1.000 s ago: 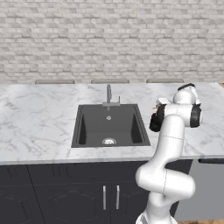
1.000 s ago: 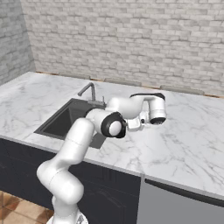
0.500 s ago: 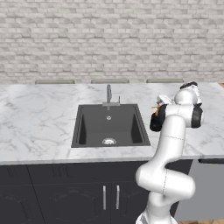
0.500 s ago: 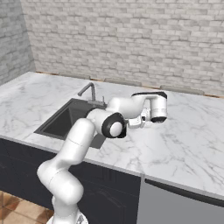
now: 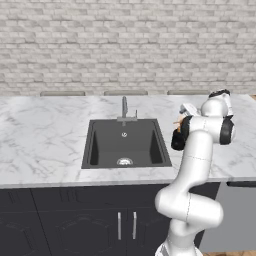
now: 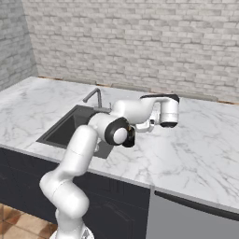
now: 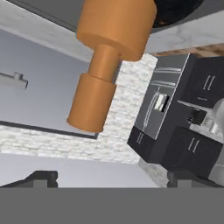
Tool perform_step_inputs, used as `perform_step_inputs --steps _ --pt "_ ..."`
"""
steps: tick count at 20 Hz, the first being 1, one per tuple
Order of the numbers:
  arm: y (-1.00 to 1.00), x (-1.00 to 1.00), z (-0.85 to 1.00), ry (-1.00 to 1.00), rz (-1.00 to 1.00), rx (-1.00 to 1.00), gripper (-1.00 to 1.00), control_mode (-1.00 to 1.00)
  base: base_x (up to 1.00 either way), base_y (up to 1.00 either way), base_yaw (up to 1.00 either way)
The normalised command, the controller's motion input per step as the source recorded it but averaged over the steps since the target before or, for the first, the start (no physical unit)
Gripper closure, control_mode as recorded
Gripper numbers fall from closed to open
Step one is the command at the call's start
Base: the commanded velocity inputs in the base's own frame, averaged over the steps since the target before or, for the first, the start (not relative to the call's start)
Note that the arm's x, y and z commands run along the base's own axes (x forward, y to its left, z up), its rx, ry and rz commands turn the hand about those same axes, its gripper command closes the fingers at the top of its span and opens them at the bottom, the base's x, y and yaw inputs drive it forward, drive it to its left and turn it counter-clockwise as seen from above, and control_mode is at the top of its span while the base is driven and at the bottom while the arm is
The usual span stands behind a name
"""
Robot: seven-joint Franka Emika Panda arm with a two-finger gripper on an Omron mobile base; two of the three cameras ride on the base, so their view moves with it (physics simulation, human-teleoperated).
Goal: Restock the sink supplies by placing the sponge and soap dispenser on the counter and next to the sink. Make sure the soap dispenser is upright.
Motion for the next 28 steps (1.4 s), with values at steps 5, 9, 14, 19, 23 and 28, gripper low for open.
perform_step_inputs --steps 5,9,14,19,23,28 --pt "0.43 -0.90 0.27 -0.27 -0.05 -0.13 -1.00 -1.00 0.00 0.00 0.00" --pt "0.67 -1.00 0.42 -0.36 -0.07 -0.23 -1.00 -1.00 0.00 0.00 0.00" --pt "0.53 -0.96 0.49 -0.32 -0.08 -0.26 -1.00 -1.00 0.00 0.00 0.00" --pt "0.31 -0.95 0.27 -0.33 -0.05 -0.32 -1.00 -1.00 0.00 0.00 0.00" --pt "0.18 -0.71 -0.01 -0.26 0.00 -0.33 -1.00 -1.00 0.00 0.00 0.00" --pt "0.26 -0.21 -0.23 -0.10 0.02 -0.31 -1.00 -1.00 0.00 0.00 0.00"
